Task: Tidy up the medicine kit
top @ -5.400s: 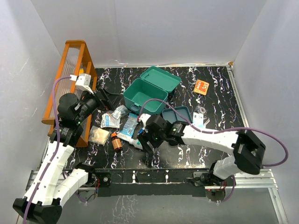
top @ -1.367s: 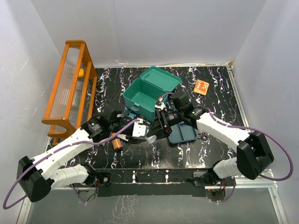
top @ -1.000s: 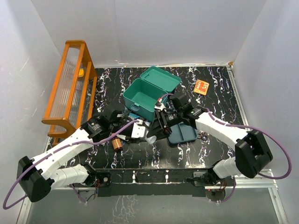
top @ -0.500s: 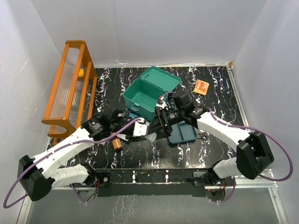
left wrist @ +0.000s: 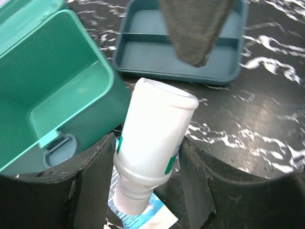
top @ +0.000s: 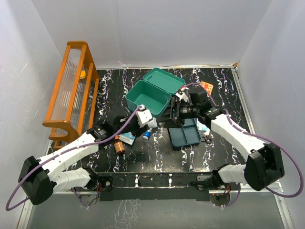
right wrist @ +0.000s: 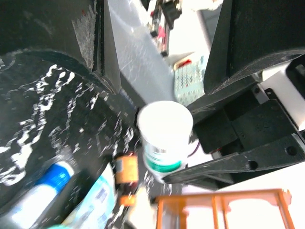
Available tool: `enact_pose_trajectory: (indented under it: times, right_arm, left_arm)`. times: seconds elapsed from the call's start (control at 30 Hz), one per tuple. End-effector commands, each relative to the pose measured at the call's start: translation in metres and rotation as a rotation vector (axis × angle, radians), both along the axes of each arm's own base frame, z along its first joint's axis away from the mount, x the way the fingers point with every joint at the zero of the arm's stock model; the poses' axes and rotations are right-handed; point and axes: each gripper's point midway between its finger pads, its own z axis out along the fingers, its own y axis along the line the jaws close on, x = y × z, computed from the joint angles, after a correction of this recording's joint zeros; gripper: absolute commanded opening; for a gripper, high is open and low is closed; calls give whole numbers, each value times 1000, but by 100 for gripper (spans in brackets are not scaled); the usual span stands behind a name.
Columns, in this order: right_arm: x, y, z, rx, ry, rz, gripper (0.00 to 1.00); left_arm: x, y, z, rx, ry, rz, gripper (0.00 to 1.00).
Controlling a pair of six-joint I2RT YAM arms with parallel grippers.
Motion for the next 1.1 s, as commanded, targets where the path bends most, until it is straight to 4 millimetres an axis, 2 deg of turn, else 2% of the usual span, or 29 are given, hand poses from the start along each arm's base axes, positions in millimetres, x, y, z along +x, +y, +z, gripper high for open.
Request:
enact_pose_trajectory:
  times: [0.0,0.2,0.4,0.47,0.6,0.77,1.07]
  right_arm:
    - [52,-21,37,-47,-253,-247,69]
    - [74,-51,68,-125,-397,-446,69]
    - [78,-76,86,-181,-478,-572,69]
    - [78,-79,88,-187,-493,-586,69]
    - [80,-82,83,-214,-501,-594,69]
    - [82,-88,71,-254,-500,-608,69]
    - [81,-93,58,-291,-503,-612,69]
  left_arm:
    - [39,1,42,-169,-5,276,35]
    - [74,10,58,-220,71,508,35]
    - [111,11,75,-233,183,666,37]
    - [127,9,71,-214,224,694,39]
    - [157,16,55,-138,283,766,39]
    - [195,26,17,-66,326,850,37]
    - [233,27,-43,76,363,877,35]
